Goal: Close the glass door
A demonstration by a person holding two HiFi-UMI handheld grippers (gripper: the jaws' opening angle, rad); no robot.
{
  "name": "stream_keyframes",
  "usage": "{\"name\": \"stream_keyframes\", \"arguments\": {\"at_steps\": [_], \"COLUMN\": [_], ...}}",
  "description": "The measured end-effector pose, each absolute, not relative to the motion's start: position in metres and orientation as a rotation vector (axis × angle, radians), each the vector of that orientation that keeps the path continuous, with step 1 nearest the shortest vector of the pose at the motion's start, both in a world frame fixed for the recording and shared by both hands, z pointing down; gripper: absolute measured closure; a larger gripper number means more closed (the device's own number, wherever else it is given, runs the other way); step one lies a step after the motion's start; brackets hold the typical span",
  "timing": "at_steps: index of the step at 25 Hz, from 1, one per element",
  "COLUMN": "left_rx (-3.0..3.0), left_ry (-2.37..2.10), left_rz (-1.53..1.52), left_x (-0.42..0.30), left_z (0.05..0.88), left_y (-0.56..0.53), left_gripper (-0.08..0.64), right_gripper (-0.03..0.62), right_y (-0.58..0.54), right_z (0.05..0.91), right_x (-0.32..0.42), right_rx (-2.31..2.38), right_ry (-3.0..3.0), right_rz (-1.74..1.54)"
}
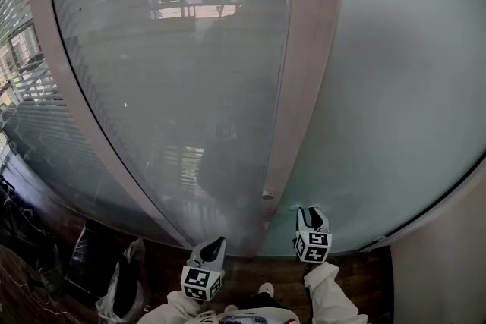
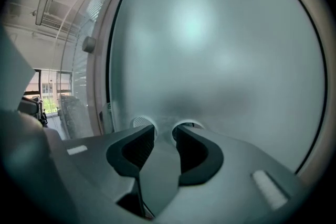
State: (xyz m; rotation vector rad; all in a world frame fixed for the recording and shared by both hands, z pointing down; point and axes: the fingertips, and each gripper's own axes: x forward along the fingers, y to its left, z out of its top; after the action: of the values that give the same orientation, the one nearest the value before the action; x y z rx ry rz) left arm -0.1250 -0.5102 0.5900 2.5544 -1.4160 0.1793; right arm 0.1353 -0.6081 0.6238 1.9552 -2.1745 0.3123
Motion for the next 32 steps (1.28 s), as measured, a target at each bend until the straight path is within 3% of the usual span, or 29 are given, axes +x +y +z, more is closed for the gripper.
{"name": "stream_keyframes", "arguments": {"at_steps": [5,8,23,32], "left_rx": [2.594,2.611,2.617,2.622], "left_ry": [-1.364,-1.334,-1.320,-1.365], "left_rz": [0.161,0.164,0.180,0.225], "left_x": [-0.122,-0.120,-0.106,-0.064], "left_z": [0.590,0.597,0.594,0.586], "left_y": [-0.487,-0.468,-0.425,-0.359], "left_gripper": [0.557,0.557,0.557,0.557], "right_gripper": [0.491,0.584,0.584,0.585], "right_y": [-0.566,-0.535,-0.436,-0.357], "right_z": [0.606,0.603,0.593,0.588], "right_x": [0.144,0.143,0.123,0.151], "right_rx": [2.073,2.085,1.999,1.886], "right_ry": [-2.192,-2.208,-2.289,-2.429], "right_rz": [0.309,0.305,0.322,0.330]}}
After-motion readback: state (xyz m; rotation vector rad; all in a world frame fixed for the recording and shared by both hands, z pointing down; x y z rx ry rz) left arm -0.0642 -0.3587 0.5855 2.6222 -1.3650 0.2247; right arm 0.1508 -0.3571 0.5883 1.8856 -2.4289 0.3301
